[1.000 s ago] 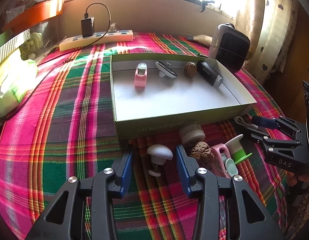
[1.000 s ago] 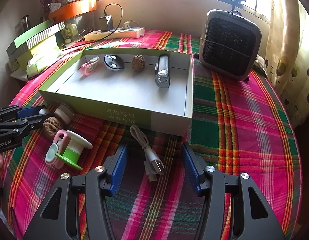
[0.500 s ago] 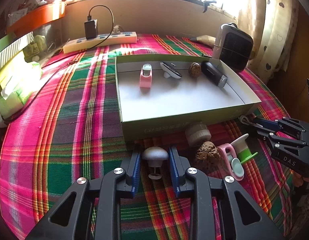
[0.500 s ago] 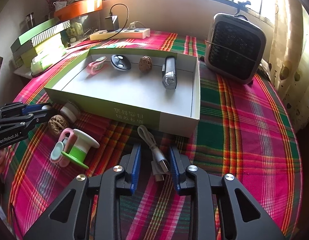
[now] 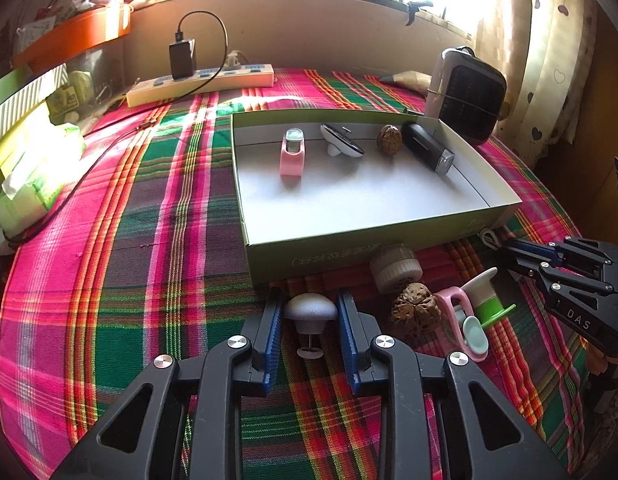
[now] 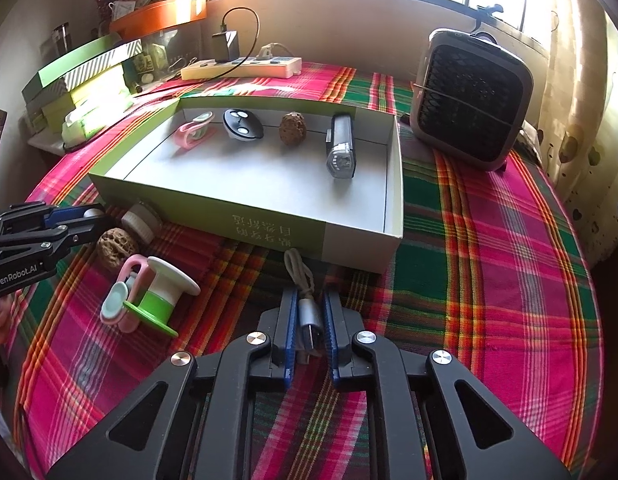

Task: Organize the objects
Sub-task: 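Lift the cable and white knob and carry both toward the white box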

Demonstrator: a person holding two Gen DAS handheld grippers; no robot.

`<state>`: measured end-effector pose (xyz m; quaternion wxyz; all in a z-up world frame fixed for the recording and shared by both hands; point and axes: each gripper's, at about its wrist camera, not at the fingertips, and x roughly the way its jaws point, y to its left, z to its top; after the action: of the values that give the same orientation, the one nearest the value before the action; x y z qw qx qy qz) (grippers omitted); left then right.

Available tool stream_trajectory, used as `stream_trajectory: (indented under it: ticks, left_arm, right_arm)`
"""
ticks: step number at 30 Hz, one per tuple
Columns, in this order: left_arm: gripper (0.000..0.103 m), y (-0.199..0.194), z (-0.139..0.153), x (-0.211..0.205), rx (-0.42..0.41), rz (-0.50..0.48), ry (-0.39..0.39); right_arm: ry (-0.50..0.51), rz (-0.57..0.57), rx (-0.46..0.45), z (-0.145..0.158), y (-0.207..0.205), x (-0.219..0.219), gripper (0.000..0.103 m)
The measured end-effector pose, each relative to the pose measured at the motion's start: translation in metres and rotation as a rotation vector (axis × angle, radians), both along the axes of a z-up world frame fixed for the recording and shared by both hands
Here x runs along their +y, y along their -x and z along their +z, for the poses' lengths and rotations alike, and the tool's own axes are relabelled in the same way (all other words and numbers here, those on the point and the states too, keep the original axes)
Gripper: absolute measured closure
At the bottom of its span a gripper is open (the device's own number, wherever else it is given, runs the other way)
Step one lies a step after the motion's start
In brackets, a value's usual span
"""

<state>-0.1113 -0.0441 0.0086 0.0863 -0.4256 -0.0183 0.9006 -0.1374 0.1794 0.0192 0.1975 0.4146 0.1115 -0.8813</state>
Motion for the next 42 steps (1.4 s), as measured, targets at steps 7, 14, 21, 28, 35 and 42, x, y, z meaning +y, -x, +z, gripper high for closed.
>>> stream_trajectory:
  ticks: [7, 14, 21, 28, 35, 42]
  left_arm:
    - [0.079, -0.0001, 0.0003, 0.0003, -0.001, 0.001, 0.002]
    - [0.079, -0.0009, 0.0005, 0.0018, 0.000, 0.005, 0.013]
    - [0.079, -0.0015, 0.0006, 0.0027, 0.000, 0.007, 0.013]
    - [0.079, -0.0015, 0.0007, 0.0028, 0.000, 0.006, 0.014]
    - [0.079, -0.0042, 0.0036, 0.0028, 0.013, 0.009, 0.017]
    - [0.079, -0.0065, 0.0079, 0.0010, 0.022, 0.018, 0.018]
  right_arm:
    - [-0.001, 0.000, 0.000, -0.0002, -0.0002, -0.0005, 0.091]
    - [0.005, -0.004, -0.003, -0.0001, 0.0001, -0.0004, 0.091]
    - [0.020, -0.012, -0.009, 0.0001, 0.0003, 0.0012, 0.091]
    - [0.022, -0.019, -0.009, 0.0003, -0.0004, 0.0019, 0.091]
    - [0.035, -0.024, -0.011, 0.0013, -0.0009, 0.0039, 0.091]
    - [0.055, -0.022, -0.014, 0.0029, -0.0024, 0.0047, 0.091]
